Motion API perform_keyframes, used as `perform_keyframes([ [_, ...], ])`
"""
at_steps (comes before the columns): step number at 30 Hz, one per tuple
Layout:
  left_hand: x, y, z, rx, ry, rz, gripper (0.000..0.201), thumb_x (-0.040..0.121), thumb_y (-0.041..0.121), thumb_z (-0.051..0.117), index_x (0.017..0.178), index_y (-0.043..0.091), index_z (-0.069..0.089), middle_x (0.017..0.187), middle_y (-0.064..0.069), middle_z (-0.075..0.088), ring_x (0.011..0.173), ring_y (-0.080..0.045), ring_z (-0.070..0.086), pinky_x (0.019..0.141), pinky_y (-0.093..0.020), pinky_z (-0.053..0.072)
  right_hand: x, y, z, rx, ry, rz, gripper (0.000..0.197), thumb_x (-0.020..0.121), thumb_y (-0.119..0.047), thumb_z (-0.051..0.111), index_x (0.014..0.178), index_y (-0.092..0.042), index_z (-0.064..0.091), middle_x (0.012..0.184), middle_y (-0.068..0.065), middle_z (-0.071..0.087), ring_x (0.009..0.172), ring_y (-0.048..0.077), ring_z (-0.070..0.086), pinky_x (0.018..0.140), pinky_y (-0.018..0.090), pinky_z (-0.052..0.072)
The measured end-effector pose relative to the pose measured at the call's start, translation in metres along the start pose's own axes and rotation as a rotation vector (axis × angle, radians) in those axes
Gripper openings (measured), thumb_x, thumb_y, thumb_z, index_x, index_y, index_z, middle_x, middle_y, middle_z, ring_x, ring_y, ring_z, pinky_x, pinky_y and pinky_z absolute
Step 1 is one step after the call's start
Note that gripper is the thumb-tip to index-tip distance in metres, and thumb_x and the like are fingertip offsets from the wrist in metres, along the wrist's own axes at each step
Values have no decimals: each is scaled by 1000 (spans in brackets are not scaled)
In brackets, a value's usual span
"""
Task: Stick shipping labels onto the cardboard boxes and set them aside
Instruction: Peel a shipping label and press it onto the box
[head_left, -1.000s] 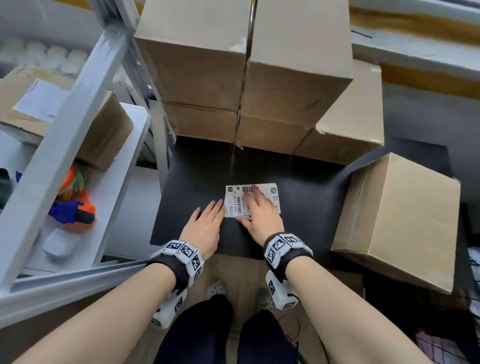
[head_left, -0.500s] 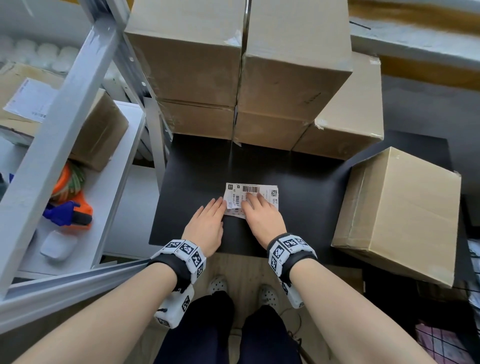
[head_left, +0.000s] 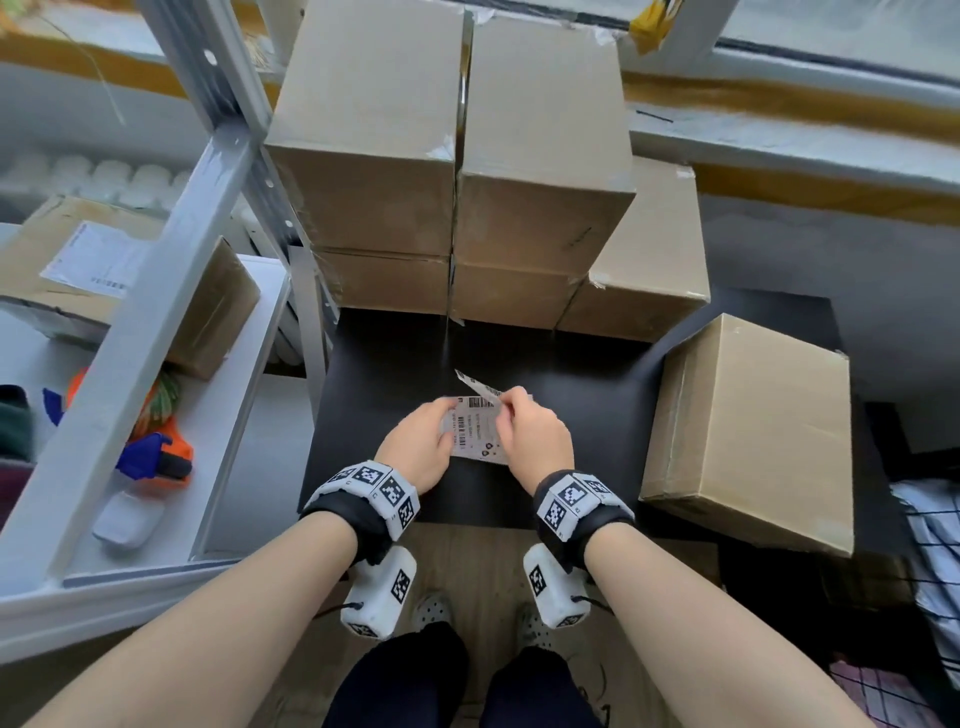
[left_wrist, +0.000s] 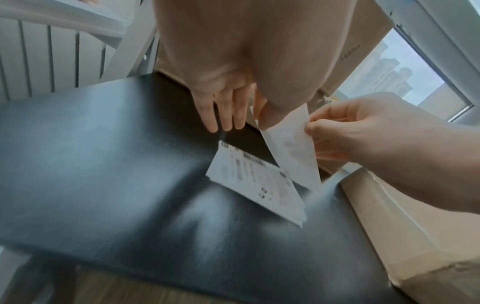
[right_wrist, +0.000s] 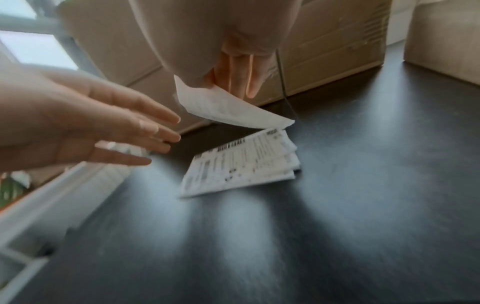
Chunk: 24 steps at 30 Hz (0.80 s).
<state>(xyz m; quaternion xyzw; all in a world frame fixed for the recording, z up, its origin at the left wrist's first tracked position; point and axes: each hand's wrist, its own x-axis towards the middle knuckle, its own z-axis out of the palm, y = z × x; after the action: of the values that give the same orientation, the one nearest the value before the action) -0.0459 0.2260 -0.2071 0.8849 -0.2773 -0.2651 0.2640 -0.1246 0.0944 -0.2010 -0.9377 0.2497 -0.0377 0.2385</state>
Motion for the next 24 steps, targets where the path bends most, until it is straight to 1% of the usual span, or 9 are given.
perform_keyframes([
  [2, 3, 8, -9, -27, 13, -6, 47, 94, 17, 47, 139, 18, 38, 137, -5, 50, 125, -21, 48, 104, -34, 41, 4, 1, -13, 155, 28, 92, 19, 95, -22, 45, 105, -11, 57, 93, 12, 69, 84, 33, 64, 70, 35, 48],
  [5, 8, 21, -22, -86, 45, 0, 50, 93, 20, 50, 141, 18, 36, 140, -6, 48, 128, -21, 47, 106, -36, 39, 12, 4, -29, 389, 63, 203, 13, 90, -15, 52, 98, -12, 61, 92, 6, 70, 86, 24, 64, 78, 33, 52],
  [7, 10, 31, -32, -129, 77, 11, 53, 93, 20, 52, 142, 19, 33, 143, -6, 46, 129, -21, 46, 107, -36, 38, 15, 3, -39, 526, 77, 237, 10, 87, -9, 55, 93, -12, 63, 89, 3, 67, 86, 18, 63, 79, 29, 51],
  [10, 10, 43, -46, -163, 117, 60, 52, 91, 20, 55, 140, 20, 36, 140, -5, 49, 128, -20, 48, 106, -36, 40, 16, 0, -52, 648, 65, 237, 11, 84, -3, 60, 86, -14, 62, 87, 4, 66, 86, 17, 64, 82, 32, 54],
  [13, 8, 51, -56, -189, 166, 91, 47, 89, 21, 59, 134, 20, 44, 126, -5, 59, 118, -20, 55, 100, -34, 44, 14, -2, -64, 687, 35, 202, 11, 83, -1, 64, 85, -12, 62, 87, 4, 66, 84, 15, 63, 78, 29, 53],
  [17, 4, 61, -66, -291, 282, 93, 53, 84, 17, 66, 133, 15, 45, 99, -2, 65, 98, -15, 61, 86, -24, 45, 10, -5, -72, 702, 21, 155, 13, 81, -1, 67, 82, -13, 62, 86, 7, 67, 85, 18, 64, 82, 33, 54],
  [19, 2, 64, -71, -287, 322, 93, 41, 83, 15, 67, 122, 14, 55, 88, 1, 63, 88, -13, 60, 83, -24, 46, 8, -7, -73, 710, 20, 153, 13, 81, -3, 68, 80, -15, 62, 87, 8, 67, 85, 19, 64, 83, 35, 54],
  [22, -2, 66, -77, -208, 342, 105, 11, 83, 20, 67, 90, 11, 68, 79, 0, 64, 80, -17, 60, 76, -26, 46, 6, -10, -75, 701, 57, 167, 13, 81, -9, 70, 79, -18, 61, 88, 7, 67, 86, 20, 64, 83, 36, 54],
  [24, -5, 67, -77, -189, 344, 101, 13, 84, 23, 66, 80, 11, 67, 77, -2, 66, 78, -20, 61, 73, -25, 43, 3, -12, -77, 685, 109, 180, 15, 80, -14, 72, 90, -15, 60, 91, 3, 65, 88, 18, 63, 83, 31, 53],
])
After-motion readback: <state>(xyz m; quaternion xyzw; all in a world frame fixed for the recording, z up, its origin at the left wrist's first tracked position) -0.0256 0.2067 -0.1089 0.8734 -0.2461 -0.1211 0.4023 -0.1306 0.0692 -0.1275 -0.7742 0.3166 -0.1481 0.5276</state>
